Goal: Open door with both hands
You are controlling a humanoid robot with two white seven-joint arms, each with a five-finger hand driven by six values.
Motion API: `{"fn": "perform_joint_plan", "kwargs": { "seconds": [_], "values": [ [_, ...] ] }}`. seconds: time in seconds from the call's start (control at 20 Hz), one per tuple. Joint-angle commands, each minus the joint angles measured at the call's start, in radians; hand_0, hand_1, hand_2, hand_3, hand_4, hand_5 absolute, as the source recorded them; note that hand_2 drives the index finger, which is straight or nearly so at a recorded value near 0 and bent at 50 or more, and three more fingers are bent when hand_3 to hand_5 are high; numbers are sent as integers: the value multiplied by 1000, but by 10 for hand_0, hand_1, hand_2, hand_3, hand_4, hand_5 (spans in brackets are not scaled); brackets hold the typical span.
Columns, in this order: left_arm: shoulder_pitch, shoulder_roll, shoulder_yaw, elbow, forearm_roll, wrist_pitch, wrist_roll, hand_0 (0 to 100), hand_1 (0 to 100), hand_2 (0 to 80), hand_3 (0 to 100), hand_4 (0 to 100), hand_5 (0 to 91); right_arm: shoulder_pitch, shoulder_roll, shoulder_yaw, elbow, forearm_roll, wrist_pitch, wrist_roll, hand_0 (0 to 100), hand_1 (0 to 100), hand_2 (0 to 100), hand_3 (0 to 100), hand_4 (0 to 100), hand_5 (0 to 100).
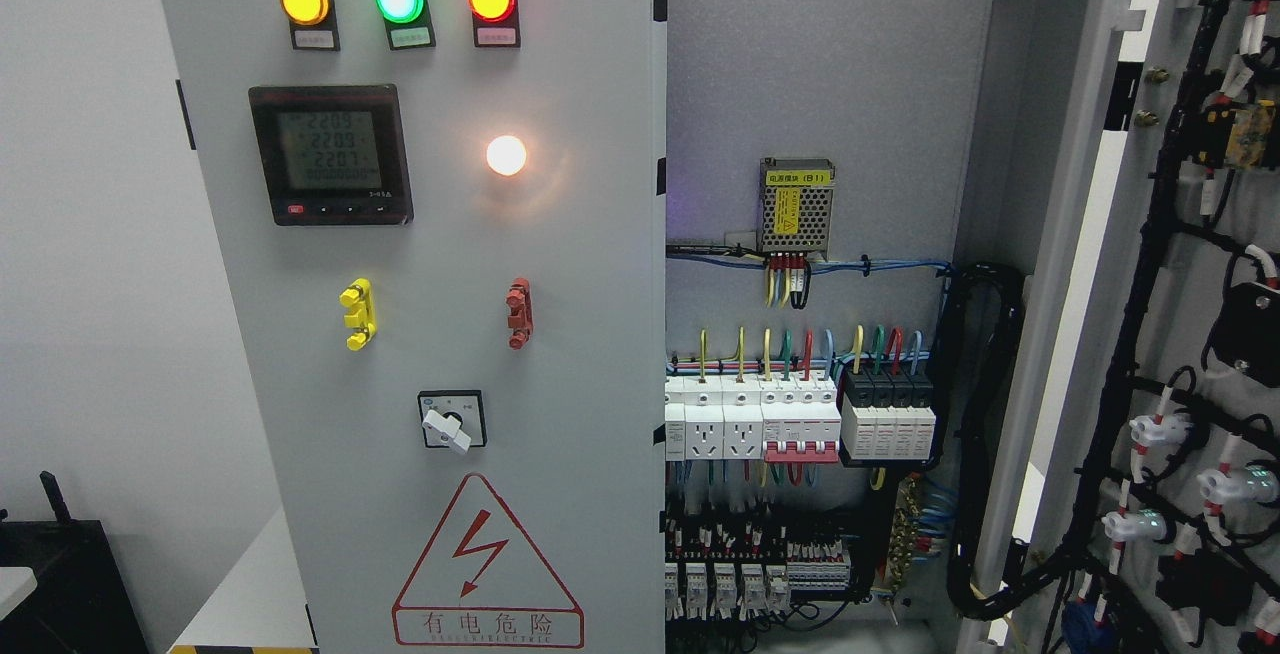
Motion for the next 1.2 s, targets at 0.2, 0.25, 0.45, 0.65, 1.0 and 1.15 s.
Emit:
{"fn": "perform_joint_plan", "kwargs": {
  "seconds": [0.2, 0.25, 0.45, 0.65, 1.0, 1.15],
  "values": [
    [20, -317, 121, 531, -245, -28, 5, 0, 0, 0, 0, 31, 0, 0, 0, 0, -1, 0, 0, 1, 107, 0, 0, 0, 0, 0],
    [-9, -367, 121, 614, -289, -45, 5, 0, 0, 0, 0, 31, 0, 0, 0, 0, -1, -1, 0, 1, 107, 0, 0, 0, 0, 0],
    [-112, -536, 118, 957, -431, -217, 7, 0, 0, 0, 0, 31, 0, 0, 0, 1, -1, 0, 0, 1, 107, 0, 0, 0, 0, 0],
    [-241, -676, 120, 1273, -511, -338, 16, 0, 0, 0, 0, 31, 0, 0, 0, 0, -1, 0, 0, 1, 107, 0, 0, 0, 0, 0],
    [-463, -860, 121, 1644, -512, -346, 59, 0, 0, 0, 0, 32, 0, 0, 0, 1, -3, -2, 0, 1, 107, 0, 0, 0, 0, 0],
    [-479, -929, 129, 1665, -520, -349, 94, 0, 0, 0, 0, 32, 0, 0, -2, -3, -30, -2, -1, 1, 107, 0, 0, 0, 0, 0]
  ]
}}
